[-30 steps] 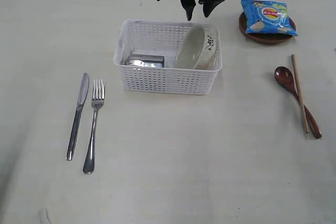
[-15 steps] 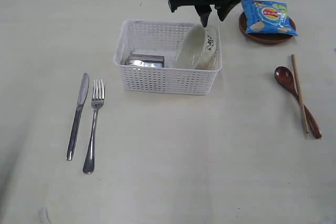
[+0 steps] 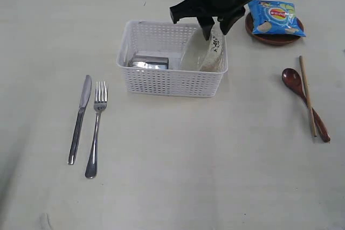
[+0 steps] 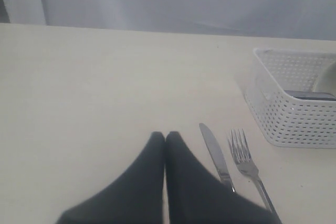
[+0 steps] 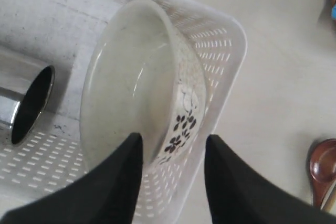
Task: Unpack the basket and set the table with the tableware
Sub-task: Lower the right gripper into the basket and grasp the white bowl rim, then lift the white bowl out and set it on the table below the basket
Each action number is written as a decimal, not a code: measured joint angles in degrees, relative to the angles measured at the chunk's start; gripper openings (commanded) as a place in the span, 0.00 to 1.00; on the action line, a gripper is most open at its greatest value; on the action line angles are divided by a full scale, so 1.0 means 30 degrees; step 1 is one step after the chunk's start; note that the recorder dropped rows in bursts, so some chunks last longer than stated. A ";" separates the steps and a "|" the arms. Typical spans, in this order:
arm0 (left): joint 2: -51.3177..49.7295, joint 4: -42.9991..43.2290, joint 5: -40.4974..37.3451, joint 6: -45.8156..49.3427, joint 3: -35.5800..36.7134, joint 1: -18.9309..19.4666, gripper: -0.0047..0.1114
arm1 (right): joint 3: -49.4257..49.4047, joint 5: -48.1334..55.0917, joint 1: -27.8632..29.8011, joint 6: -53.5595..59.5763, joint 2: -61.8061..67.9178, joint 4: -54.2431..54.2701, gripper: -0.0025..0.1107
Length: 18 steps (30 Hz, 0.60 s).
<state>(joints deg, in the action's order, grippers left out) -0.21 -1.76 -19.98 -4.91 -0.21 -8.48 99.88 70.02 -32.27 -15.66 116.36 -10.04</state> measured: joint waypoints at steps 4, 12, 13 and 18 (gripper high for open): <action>0.0000 0.0000 0.0000 0.0000 0.0000 0.0000 0.04 | 0.0000 0.0000 0.0000 -0.0404 0.0295 0.0047 0.36; 0.0000 0.0000 0.0000 0.0000 0.0000 0.0000 0.04 | 0.0474 -0.0019 -0.0625 -0.0758 0.1729 -0.1562 0.02; 0.0000 0.0000 0.0000 0.0000 0.0000 0.0000 0.04 | 0.1106 -0.0019 -0.0917 -0.0758 0.1639 -0.2430 0.02; 0.0000 0.0000 0.0000 0.0000 0.0000 0.0000 0.04 | 0.3321 -0.0011 -0.1310 -0.0718 0.0405 -0.4020 0.02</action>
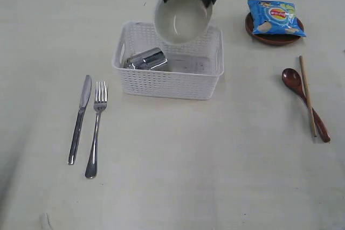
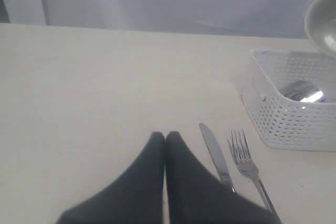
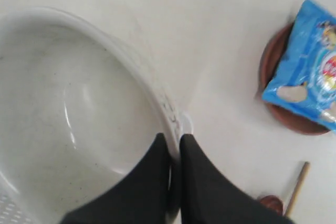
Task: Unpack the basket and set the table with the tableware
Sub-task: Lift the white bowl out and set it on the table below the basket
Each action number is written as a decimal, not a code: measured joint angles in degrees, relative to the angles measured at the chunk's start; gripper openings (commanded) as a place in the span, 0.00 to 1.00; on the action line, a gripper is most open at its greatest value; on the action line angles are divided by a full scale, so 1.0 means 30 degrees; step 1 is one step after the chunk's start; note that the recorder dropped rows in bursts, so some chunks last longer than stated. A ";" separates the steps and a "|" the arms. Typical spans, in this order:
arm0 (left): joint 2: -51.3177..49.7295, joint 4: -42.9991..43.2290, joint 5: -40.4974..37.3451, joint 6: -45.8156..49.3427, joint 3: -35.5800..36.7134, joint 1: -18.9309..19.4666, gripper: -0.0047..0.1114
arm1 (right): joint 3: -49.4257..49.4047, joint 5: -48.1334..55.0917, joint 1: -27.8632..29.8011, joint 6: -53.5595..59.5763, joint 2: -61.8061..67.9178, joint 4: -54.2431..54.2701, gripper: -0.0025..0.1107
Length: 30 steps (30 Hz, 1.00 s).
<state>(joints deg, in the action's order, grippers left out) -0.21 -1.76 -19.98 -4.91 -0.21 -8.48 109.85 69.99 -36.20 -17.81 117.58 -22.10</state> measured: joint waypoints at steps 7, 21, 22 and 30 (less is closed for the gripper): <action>0.0000 0.0000 0.0000 0.0000 0.0000 0.0000 0.04 | 0.0829 -0.0032 0.0000 0.0389 -0.2237 -0.0683 0.02; 0.0000 0.0000 0.0000 0.0000 0.0000 0.0000 0.04 | -0.7816 -0.0042 0.0000 0.2994 -0.8080 0.6795 0.02; 0.0000 0.0000 0.0000 0.0000 0.0000 0.0000 0.04 | -0.9080 -0.0038 0.0000 0.3349 -0.8361 0.7527 0.02; 0.0000 0.0000 0.0000 0.0000 0.0000 0.0000 0.04 | -1.6564 -0.3398 0.0000 0.7701 -0.8847 1.4271 0.02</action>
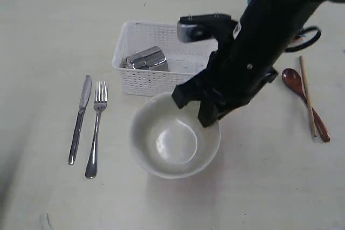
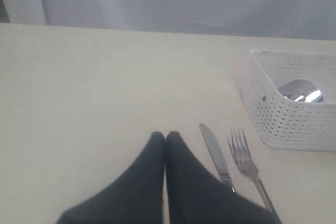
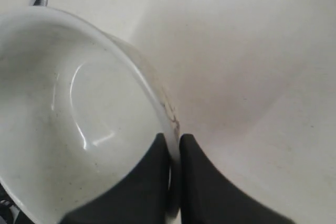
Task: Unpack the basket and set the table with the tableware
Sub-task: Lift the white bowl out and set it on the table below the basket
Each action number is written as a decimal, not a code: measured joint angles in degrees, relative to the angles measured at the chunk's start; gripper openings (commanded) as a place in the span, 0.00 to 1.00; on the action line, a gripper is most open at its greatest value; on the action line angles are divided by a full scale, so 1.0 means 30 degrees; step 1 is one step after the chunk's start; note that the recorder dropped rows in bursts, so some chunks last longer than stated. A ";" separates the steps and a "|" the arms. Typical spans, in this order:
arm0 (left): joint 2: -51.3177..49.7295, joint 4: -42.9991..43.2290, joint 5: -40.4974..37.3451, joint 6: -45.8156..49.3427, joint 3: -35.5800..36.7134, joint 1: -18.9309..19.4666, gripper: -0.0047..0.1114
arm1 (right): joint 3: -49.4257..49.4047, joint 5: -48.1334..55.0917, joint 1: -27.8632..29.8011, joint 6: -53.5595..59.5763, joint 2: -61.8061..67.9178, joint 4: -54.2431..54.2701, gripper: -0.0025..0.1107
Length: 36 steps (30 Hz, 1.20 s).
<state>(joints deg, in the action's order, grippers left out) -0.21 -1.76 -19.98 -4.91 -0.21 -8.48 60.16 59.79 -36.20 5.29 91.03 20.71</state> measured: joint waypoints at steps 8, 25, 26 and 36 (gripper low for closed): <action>0.0000 0.0000 0.0000 0.0000 0.0000 0.0000 0.04 | -0.1063 -0.3581 0.0000 0.3079 0.2805 0.3836 0.02; 0.0000 0.0000 0.0000 0.0000 0.0000 0.0000 0.04 | -0.0329 -0.5805 0.1763 0.3297 0.4957 0.4473 0.22; 0.0000 0.0000 0.0000 0.0000 0.0000 0.0000 0.04 | -0.0329 -0.5805 0.1763 0.3297 0.4957 0.4473 0.30; 0.0000 0.0000 0.0000 0.0000 0.0000 0.0000 0.04 | 0.0912 -0.4361 0.2062 0.3297 0.4164 0.4473 0.45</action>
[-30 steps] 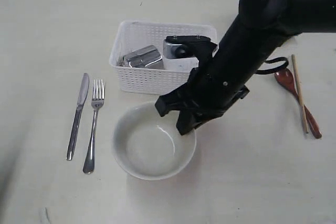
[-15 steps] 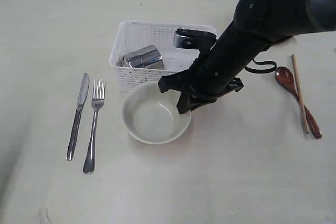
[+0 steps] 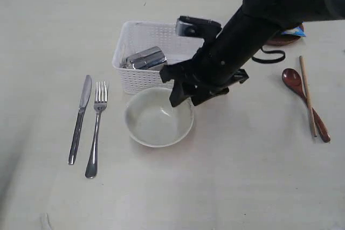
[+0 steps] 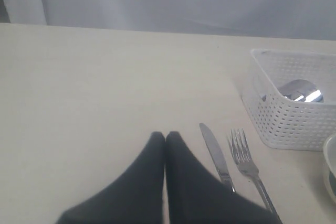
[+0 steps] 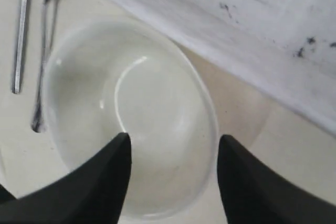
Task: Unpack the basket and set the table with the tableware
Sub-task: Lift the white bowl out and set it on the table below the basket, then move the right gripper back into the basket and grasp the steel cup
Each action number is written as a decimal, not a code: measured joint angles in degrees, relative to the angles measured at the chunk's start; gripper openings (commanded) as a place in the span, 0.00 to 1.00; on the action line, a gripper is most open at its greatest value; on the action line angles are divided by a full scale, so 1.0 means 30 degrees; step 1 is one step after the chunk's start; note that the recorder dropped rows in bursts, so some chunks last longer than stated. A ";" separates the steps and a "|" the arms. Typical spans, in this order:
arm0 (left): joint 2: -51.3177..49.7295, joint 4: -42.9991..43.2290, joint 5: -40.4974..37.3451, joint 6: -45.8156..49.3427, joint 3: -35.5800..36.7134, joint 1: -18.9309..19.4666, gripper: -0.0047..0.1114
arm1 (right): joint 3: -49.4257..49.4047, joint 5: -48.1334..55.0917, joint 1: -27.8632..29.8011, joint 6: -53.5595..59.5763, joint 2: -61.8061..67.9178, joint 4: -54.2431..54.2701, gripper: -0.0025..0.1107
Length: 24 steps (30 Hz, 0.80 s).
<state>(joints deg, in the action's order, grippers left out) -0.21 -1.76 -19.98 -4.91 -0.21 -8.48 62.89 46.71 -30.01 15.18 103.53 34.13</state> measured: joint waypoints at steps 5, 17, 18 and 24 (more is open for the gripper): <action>0.0000 0.0000 0.0000 0.0000 0.0000 0.0000 0.04 | 0.2574 0.1442 0.0600 -0.0053 -0.1760 -0.0379 0.45; 0.0000 0.0000 0.0000 0.0000 0.0000 0.0000 0.04 | 1.1043 0.4304 0.0720 -0.0936 0.1295 -0.2337 0.44; 0.0000 0.0000 0.0000 0.0000 0.0000 0.0000 0.04 | 1.1851 0.4708 0.0735 -0.1019 0.1937 -0.2368 0.43; 0.0000 0.0000 0.0000 0.0000 0.0000 0.0000 0.04 | 1.5910 0.7162 0.0812 -0.1376 0.6424 -0.2467 0.43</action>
<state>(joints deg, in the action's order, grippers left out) -0.21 -1.76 -19.98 -4.91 -0.21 -8.48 110.62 68.20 -27.58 11.05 122.80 26.73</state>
